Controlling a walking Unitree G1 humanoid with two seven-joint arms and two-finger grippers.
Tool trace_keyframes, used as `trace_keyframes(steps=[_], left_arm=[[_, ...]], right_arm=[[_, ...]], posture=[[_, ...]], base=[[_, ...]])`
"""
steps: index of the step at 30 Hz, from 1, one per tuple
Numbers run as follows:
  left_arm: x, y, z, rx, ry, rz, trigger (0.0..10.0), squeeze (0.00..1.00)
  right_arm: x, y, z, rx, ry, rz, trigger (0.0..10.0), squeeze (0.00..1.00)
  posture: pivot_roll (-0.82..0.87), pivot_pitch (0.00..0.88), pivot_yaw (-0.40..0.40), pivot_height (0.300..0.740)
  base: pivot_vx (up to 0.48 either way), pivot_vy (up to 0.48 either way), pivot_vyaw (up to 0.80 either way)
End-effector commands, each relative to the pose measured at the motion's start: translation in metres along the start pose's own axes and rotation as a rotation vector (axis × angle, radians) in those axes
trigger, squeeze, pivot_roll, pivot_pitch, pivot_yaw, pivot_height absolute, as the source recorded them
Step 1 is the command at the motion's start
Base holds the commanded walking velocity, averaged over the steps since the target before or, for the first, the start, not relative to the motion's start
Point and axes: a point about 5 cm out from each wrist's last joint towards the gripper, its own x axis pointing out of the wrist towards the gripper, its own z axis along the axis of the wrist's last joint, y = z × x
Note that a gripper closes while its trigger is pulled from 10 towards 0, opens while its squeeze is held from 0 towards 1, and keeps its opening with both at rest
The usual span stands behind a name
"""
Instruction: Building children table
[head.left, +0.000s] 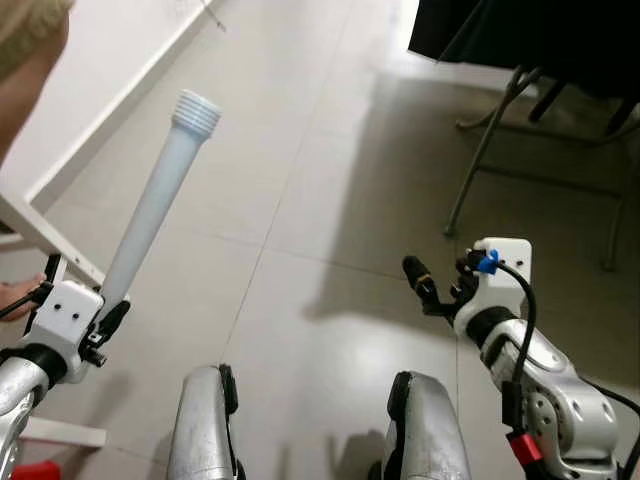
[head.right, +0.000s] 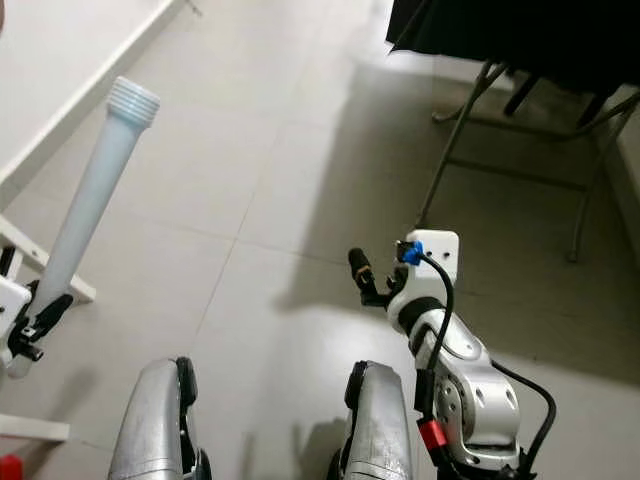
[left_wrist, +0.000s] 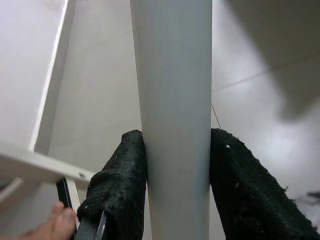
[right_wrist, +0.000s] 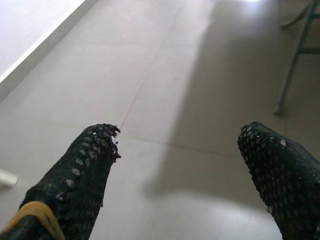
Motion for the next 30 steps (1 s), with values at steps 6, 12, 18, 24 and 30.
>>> trace_keyframes(steps=[6,12,18,24,30], left_arm=[[0.006,-0.006,0.004,0.009,0.000,-0.050,10.0,0.00],[0.007,-0.020,0.011,0.007,-0.026,-0.102,10.0,0.00],[0.011,-0.026,0.012,-0.001,-0.034,-0.106,10.0,0.00],[0.020,-0.028,0.017,-0.003,-0.054,-0.101,10.0,0.00],[0.027,-0.032,0.022,-0.001,-0.071,-0.099,10.0,0.00]], right_arm=[[0.002,-0.006,-0.004,0.074,-0.004,-0.029,10.0,0.00],[-0.006,-0.015,-0.006,0.081,-0.007,-0.075,10.0,0.00],[-0.009,-0.019,-0.011,0.085,-0.001,-0.110,10.0,0.00],[-0.009,-0.021,-0.012,0.102,-0.015,-0.142,10.0,0.00],[-0.010,-0.025,-0.012,0.103,-0.024,-0.161,10.0,0.00]], posture=[[0.12,0.083,-0.010,0.575],[0.11,0.053,-0.003,0.605],[0.11,0.027,0.004,0.625],[0.10,0.000,0.018,0.645],[0.09,0.000,0.015,0.670]], base=[[0.000,0.000,0.00],[0.000,0.000,0.00],[0.000,0.000,0.00],[0.000,0.000,0.00],[0.000,0.000,0.00]])
